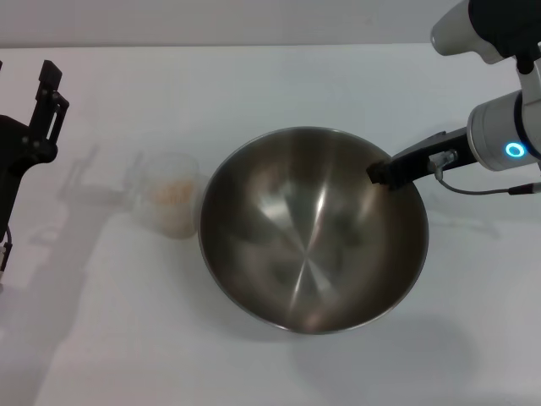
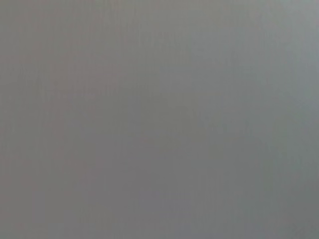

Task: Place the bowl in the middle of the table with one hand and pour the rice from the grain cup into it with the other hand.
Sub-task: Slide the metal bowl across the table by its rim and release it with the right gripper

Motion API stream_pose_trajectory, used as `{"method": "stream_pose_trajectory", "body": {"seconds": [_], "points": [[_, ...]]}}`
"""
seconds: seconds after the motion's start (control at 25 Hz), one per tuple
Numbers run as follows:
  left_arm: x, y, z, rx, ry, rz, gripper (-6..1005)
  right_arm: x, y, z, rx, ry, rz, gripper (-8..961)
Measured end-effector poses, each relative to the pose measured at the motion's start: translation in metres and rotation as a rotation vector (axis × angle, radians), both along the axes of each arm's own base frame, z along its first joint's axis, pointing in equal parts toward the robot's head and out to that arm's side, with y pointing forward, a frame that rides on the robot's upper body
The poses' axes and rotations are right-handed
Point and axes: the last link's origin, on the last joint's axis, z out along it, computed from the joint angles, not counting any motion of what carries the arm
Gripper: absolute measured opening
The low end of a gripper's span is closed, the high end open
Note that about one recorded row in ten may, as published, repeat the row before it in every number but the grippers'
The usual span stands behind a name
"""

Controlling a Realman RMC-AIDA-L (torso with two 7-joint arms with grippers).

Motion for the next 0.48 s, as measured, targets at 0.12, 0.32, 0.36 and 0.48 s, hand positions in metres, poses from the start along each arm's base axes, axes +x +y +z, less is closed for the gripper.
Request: {"method": "stream_pose_trajectory", "body": {"seconds": [0.12,0.32,0.36,0.48], "points": [[0.0002,-0.0009,-0.0008,-0.004,0.000,-0.002,659,0.0025,0.0005,-0.0024,-0.009,-0.002,-0.015,2],[0.0004,-0.0023,-0.0010,-0.004,-0.001,-0.005,656,0.0027,0.0016,-0.0057,-0.027,-0.005,-0.025,4],[0.0004,-0.0028,-0.0007,-0.002,-0.002,-0.007,655,0.0022,0.0014,-0.0060,-0.030,-0.006,-0.024,39],[0.0002,-0.0041,0.0001,0.002,-0.002,-0.010,653,0.0002,0.0008,-0.0057,-0.036,-0.009,-0.018,143]]}}
